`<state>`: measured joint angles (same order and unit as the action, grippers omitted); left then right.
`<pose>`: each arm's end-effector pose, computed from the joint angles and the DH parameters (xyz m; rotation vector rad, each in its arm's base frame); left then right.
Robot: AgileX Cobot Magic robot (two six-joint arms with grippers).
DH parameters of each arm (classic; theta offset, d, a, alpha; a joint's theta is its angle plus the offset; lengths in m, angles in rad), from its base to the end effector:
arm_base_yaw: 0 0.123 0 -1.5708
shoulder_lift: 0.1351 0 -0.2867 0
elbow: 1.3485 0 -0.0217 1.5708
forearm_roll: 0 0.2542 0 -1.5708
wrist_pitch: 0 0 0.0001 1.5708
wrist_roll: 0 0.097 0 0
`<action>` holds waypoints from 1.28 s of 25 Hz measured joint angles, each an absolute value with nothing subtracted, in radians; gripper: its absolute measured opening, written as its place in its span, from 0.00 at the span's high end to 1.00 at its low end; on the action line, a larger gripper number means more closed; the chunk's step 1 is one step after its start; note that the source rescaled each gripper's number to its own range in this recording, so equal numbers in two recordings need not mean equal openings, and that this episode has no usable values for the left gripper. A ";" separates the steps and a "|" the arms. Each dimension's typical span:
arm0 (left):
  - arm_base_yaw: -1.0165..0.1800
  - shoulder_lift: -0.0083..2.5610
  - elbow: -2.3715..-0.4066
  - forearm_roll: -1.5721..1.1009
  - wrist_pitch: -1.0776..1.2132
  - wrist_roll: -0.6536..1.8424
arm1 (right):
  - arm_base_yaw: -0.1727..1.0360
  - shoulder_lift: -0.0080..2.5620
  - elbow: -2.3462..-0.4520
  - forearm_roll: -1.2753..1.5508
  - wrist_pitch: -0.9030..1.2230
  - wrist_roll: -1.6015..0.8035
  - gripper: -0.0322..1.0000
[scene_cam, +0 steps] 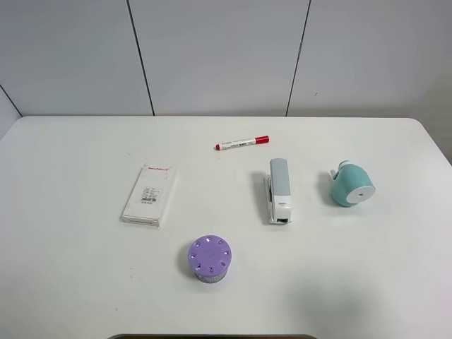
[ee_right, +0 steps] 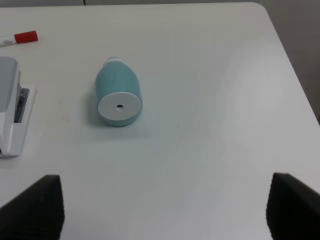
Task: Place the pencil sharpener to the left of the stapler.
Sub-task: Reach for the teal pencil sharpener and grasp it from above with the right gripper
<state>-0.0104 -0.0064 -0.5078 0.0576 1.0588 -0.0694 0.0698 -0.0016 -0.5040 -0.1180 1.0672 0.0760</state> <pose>-0.0001 0.0049 0.2787 -0.0629 2.0259 0.0183 0.0012 -0.0100 0.2773 0.0126 2.0399 -0.0499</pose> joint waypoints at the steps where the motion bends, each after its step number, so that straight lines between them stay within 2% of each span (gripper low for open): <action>1: -0.010 -0.006 -0.508 0.058 1.059 -0.069 | 0.070 -0.002 -0.504 -0.118 1.067 0.076 0.39; 32: -0.010 -0.006 -0.508 0.058 1.059 -0.069 | 0.070 -0.002 -0.504 -0.118 1.067 0.076 0.39</action>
<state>-0.0104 -0.0064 -0.5078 0.0576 1.0588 -0.0694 0.0698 -0.0016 -0.5040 -0.1180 1.0672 0.0760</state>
